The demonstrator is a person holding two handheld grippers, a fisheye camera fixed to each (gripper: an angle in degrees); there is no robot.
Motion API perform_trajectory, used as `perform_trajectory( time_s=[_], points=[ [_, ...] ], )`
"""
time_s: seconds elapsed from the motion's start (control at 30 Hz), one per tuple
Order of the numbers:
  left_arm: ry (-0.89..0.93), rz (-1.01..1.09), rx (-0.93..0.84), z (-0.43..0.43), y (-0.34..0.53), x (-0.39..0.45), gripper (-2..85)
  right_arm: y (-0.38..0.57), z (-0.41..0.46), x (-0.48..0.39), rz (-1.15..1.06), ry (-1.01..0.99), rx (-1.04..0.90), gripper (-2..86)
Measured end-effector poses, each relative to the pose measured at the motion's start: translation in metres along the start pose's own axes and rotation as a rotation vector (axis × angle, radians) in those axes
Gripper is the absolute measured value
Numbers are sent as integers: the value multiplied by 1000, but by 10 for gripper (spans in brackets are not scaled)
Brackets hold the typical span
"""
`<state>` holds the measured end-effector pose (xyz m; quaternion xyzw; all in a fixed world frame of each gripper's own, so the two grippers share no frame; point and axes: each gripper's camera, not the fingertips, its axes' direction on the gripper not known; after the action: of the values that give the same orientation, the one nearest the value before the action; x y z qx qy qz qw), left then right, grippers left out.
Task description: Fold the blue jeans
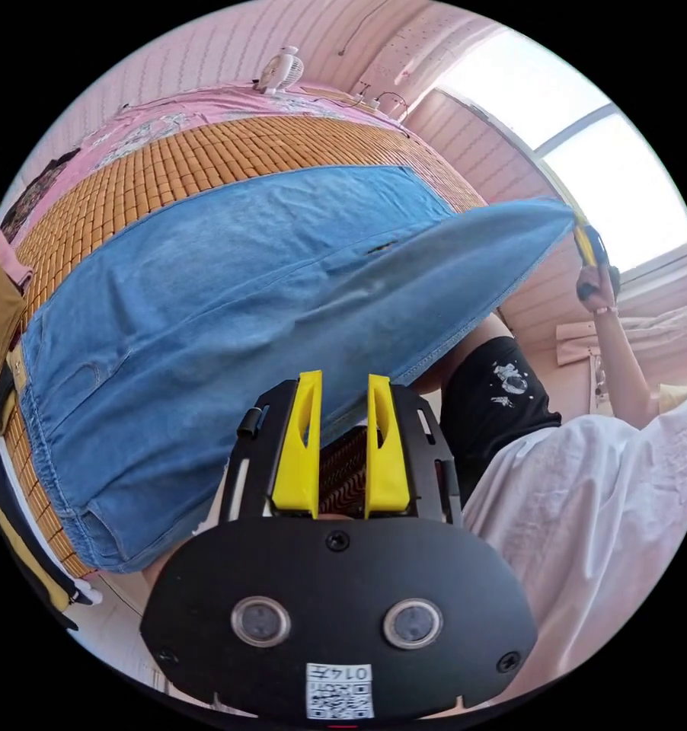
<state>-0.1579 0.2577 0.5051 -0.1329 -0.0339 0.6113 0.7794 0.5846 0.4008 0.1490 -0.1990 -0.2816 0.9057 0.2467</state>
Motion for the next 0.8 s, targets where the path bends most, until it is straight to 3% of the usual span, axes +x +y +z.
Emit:
perform_trajectory(
  time_s=[0.07,0.23,0.53,0.7,0.8],
  points=[
    [4,35,-26,4,-5,-1,93,19,-18,14,44,109,-1,10],
    [61,31,-115,25,-7,-13,95,87,-49,98,410,465,-106,11],
    [73,38,-137,38,-15,-23,96,86,-56,95,417,434,-135,10],
    [308,-316,46,23,5,-85,89,71,-52,72,334,309,-109,10],
    [285,-508,177,2,37,-127,86,73,-61,64,333,463,-55,9]
  ],
)
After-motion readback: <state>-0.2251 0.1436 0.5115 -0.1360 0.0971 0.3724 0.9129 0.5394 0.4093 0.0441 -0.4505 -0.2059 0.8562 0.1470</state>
